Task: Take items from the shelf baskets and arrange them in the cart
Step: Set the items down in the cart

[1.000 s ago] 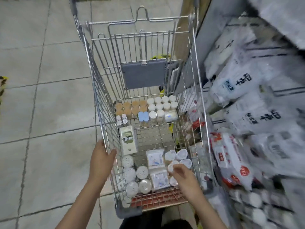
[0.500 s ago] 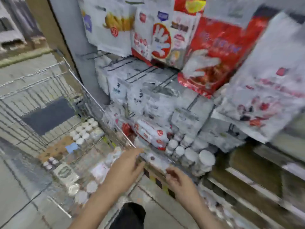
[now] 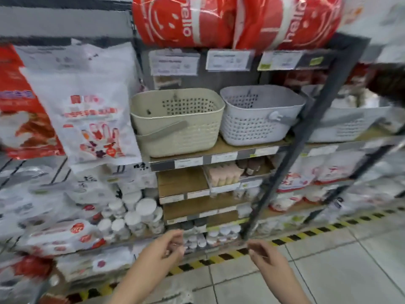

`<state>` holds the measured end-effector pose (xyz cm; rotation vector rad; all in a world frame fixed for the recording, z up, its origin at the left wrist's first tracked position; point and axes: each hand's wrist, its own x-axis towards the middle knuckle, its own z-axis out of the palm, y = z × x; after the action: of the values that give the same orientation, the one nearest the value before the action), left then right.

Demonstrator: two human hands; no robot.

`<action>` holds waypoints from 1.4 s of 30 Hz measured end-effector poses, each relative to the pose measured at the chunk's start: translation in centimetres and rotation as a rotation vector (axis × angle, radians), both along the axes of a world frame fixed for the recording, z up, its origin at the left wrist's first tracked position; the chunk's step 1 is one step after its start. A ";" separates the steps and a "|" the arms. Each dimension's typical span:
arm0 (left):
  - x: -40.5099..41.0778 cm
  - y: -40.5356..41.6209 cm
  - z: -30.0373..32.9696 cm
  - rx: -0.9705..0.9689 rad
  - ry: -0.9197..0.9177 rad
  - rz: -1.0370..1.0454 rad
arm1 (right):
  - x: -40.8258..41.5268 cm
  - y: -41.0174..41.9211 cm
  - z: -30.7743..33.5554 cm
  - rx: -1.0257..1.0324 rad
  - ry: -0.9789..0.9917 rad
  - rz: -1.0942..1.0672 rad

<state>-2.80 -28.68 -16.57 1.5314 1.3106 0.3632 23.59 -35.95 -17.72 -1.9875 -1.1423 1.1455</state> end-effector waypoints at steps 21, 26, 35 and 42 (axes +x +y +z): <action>27.7 17.0 5.7 0.182 -0.175 -0.414 | 19.6 8.4 5.9 0.301 -0.001 -0.464; 36.2 16.8 7.5 0.319 -0.209 -0.623 | 26.1 8.8 6.6 0.361 -0.060 -0.477; 49.9 18.2 12.0 0.705 -0.210 -0.481 | 38.9 15.2 12.0 0.566 -0.258 -0.240; 56.1 21.9 14.0 0.925 0.005 -0.102 | 45.5 25.2 15.8 0.714 -0.676 0.181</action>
<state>53.31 -6.74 -2.56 2.3377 1.1010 0.9909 69.07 -10.78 -1.94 -1.7177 -1.7757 0.0355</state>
